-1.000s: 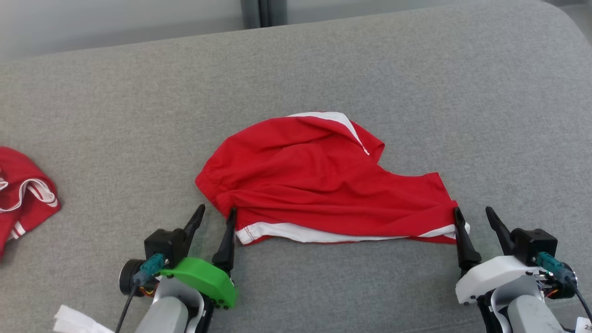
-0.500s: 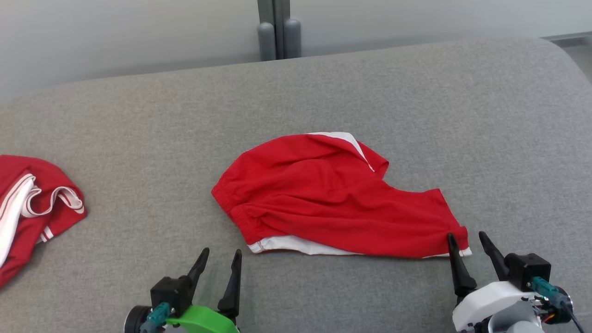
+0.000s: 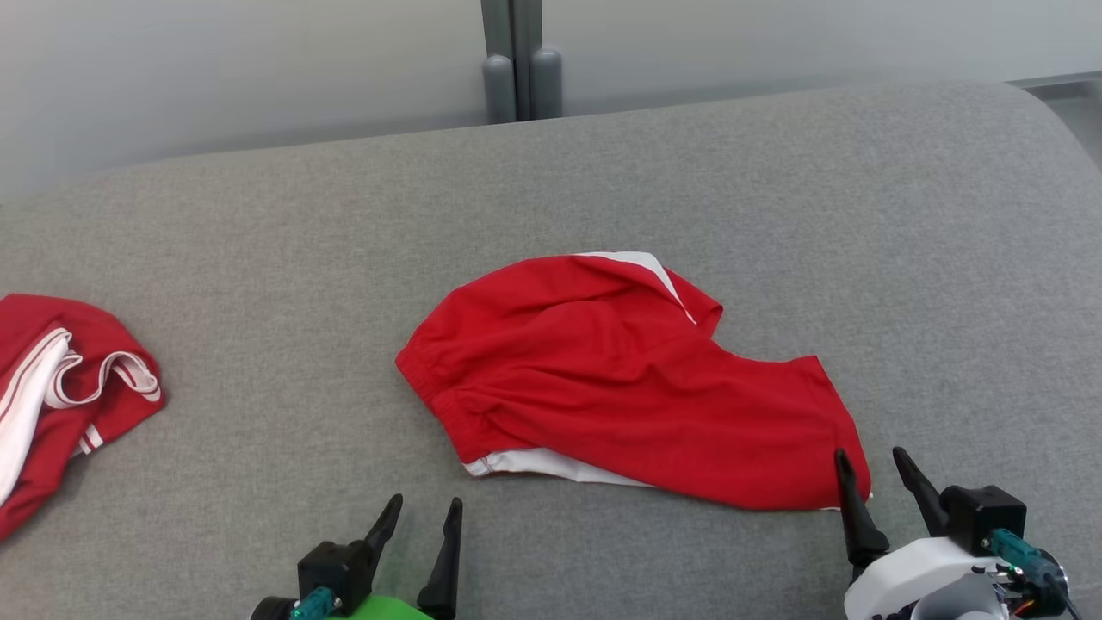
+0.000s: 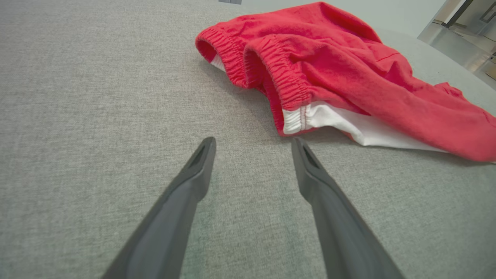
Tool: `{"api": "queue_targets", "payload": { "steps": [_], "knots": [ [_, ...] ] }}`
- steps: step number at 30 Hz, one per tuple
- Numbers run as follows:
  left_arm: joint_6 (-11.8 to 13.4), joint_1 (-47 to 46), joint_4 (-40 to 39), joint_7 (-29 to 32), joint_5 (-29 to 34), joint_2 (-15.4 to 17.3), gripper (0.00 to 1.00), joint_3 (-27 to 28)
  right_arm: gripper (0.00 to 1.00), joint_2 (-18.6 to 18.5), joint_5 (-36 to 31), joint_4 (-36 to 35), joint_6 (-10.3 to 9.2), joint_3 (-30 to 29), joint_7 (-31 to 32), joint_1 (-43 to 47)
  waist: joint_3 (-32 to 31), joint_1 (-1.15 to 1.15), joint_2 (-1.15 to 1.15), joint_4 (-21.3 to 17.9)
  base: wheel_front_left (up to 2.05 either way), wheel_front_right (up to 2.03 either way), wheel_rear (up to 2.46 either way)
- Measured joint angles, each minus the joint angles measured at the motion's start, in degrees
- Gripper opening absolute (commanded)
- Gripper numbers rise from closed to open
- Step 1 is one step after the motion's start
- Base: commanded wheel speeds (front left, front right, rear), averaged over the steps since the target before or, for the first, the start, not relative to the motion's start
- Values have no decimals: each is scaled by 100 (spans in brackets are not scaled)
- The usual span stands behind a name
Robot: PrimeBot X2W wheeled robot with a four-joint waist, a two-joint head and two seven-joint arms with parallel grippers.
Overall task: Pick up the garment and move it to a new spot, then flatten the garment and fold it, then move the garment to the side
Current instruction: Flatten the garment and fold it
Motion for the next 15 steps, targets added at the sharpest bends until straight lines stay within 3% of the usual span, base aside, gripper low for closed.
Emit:
{"api": "queue_targets", "payload": {
  "steps": [14,15],
  "knots": [
    [0,-143,5,0,-2,3,100,-138,100,1,330,331,0,354,0,-16,132,0,0,17,0,0,0],
    [0,-149,0,0,-2,8,100,-144,79,0,338,352,0,361,0,-32,138,0,0,30,0,0,0]
  ]
}}
